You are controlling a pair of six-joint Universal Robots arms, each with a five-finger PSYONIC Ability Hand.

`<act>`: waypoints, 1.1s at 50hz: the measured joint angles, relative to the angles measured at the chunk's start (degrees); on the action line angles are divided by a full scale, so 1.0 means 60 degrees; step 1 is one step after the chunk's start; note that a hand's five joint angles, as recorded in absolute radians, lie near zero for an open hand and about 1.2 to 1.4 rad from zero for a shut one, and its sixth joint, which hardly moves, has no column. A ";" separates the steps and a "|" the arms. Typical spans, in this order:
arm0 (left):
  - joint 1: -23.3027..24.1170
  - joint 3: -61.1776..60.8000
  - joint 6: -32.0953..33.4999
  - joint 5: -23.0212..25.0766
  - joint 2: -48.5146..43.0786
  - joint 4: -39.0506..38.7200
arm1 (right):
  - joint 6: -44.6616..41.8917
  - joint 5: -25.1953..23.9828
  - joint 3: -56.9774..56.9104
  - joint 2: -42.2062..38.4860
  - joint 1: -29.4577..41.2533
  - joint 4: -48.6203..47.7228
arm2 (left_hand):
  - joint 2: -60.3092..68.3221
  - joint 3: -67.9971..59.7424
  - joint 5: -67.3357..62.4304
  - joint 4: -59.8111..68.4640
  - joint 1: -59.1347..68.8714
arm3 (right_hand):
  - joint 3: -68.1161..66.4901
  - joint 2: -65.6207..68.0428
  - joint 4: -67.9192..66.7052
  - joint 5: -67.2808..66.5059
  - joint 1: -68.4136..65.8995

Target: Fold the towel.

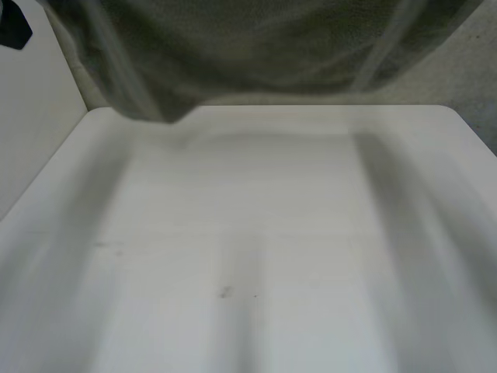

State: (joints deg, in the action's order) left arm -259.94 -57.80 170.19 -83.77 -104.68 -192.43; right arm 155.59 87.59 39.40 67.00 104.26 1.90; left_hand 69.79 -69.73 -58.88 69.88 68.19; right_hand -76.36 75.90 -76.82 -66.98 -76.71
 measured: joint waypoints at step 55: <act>-0.0568 -1.0327 0.4471 0.1790 0.3917 -0.0185 | -0.3568 -0.1650 1.1086 0.5175 -0.2120 0.1646 | 0.0005 -0.0004 0.0000 0.0001 0.0000 | 0.0000 0.0000 0.0000 -0.0001 -0.0005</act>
State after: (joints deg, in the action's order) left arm -263.35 -119.77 197.02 -73.03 -81.18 -193.54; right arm 134.18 77.70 105.92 98.05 91.54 11.78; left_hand 69.82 -69.76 -58.88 69.88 68.19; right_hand -76.36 75.90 -76.82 -66.99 -76.74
